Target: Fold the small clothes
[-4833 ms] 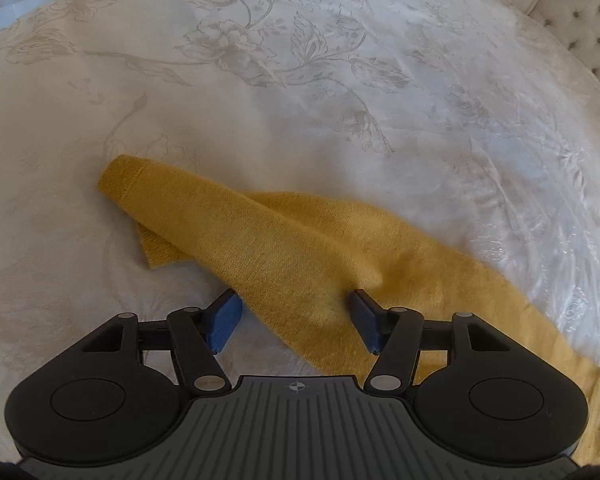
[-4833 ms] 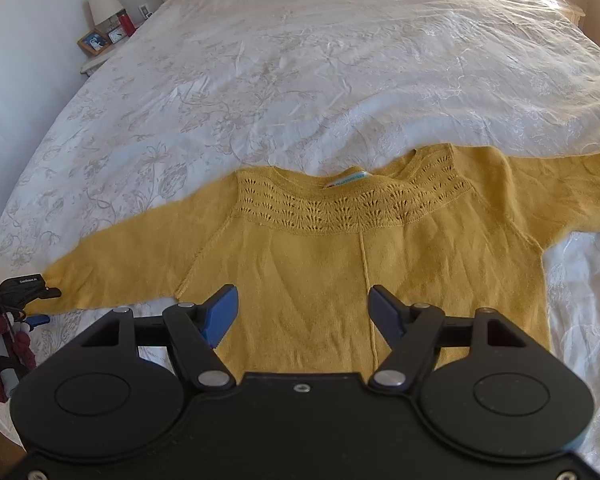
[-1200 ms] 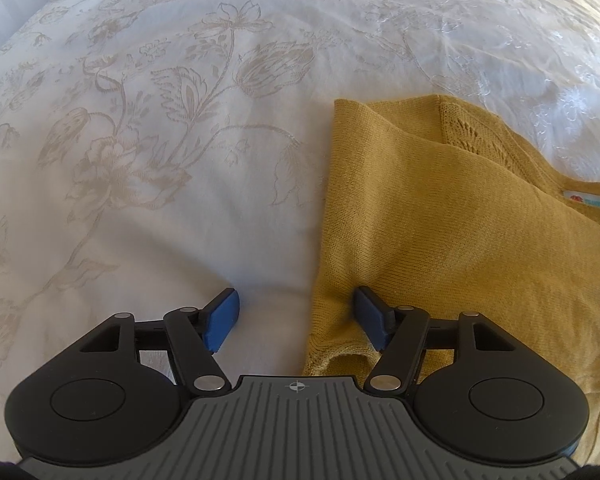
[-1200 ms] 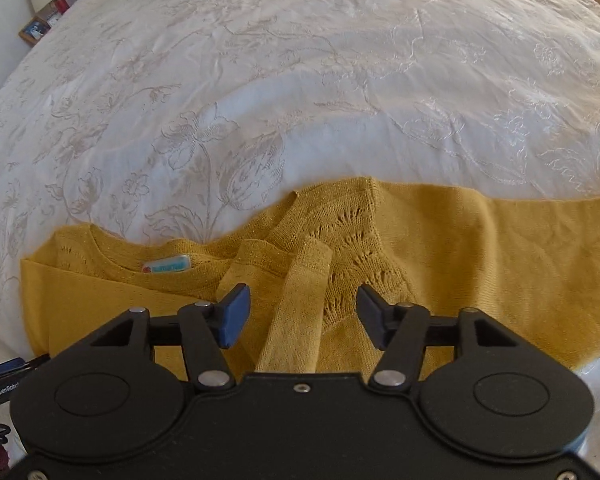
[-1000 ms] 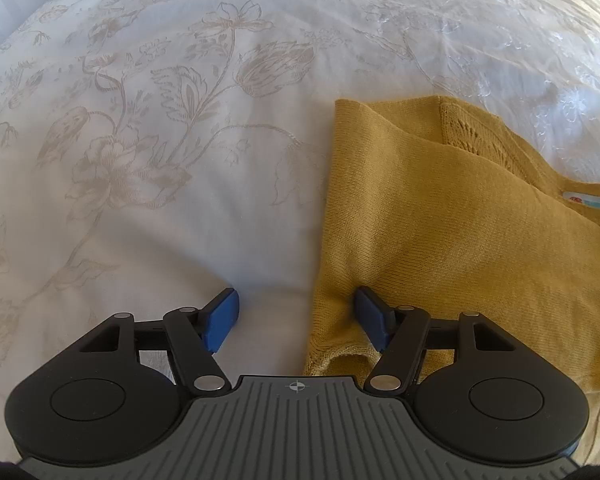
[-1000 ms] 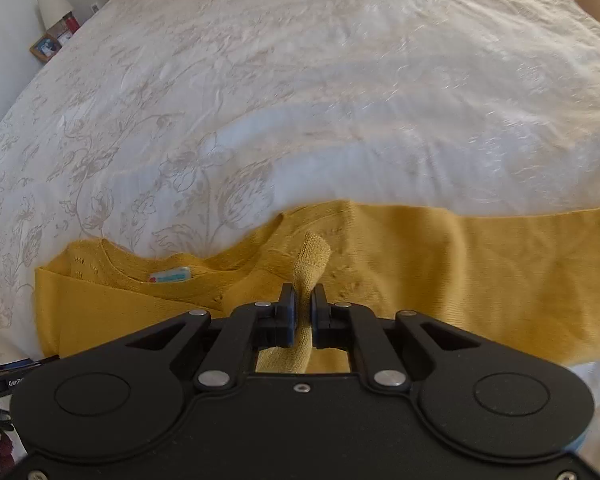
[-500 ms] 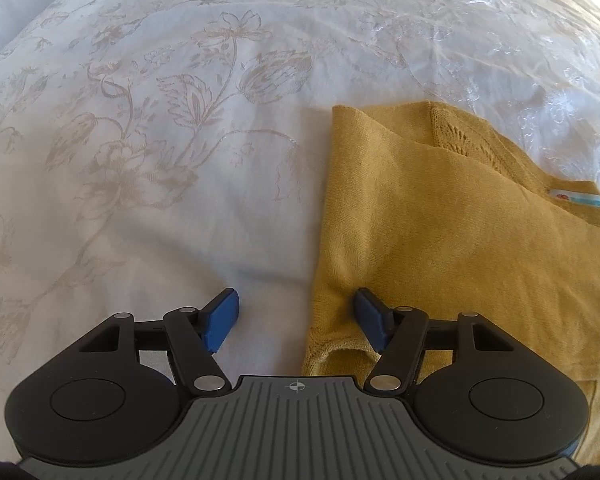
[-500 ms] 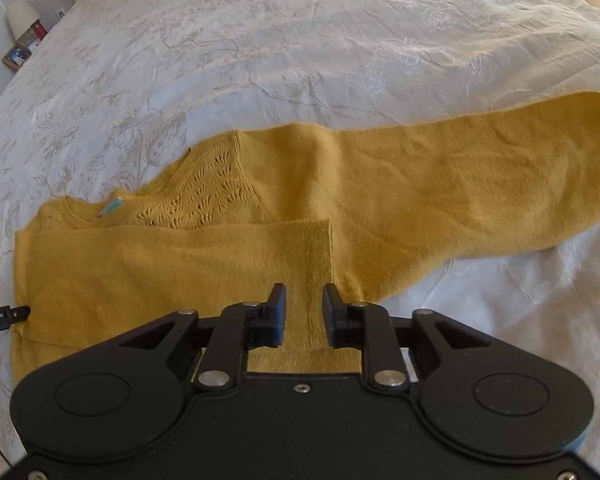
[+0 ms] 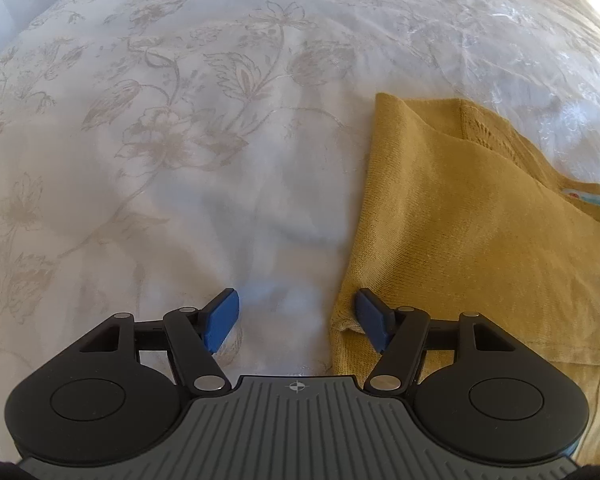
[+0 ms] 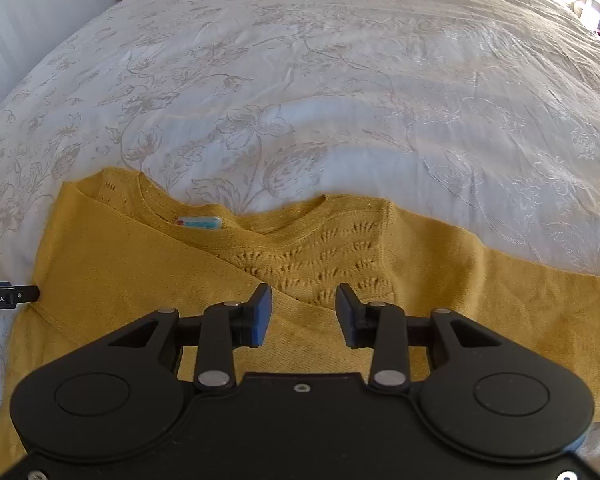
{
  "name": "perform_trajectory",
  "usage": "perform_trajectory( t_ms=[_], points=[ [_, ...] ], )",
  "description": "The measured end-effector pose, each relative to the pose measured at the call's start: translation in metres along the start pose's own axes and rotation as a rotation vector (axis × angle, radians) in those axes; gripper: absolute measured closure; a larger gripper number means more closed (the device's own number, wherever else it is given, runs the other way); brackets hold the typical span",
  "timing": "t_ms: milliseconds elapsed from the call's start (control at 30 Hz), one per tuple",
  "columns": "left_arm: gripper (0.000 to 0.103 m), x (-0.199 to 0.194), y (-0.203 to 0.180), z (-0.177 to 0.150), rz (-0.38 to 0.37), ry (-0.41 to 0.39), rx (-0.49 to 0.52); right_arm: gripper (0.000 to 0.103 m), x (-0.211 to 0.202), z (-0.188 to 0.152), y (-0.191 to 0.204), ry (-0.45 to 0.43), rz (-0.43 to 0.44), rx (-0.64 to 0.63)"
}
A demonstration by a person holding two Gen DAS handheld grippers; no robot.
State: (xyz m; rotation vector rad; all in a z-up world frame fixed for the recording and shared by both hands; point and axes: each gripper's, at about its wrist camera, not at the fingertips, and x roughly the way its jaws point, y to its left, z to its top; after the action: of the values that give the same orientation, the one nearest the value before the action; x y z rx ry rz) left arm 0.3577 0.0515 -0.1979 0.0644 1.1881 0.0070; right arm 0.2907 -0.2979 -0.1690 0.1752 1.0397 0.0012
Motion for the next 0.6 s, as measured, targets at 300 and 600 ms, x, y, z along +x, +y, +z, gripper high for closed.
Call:
perform_trajectory(
  t_ms=[300, 600],
  points=[
    [0.047, -0.044, -0.028, 0.012, -0.040, -0.195, 0.172, 0.057, -0.012, -0.044, -0.005, 0.066, 0.007, 0.102],
    [0.045, 0.004, -0.039, 0.003, -0.047, -0.039, 0.202, 0.054, -0.019, -0.090, -0.039, 0.156, -0.156, 0.323]
  ],
)
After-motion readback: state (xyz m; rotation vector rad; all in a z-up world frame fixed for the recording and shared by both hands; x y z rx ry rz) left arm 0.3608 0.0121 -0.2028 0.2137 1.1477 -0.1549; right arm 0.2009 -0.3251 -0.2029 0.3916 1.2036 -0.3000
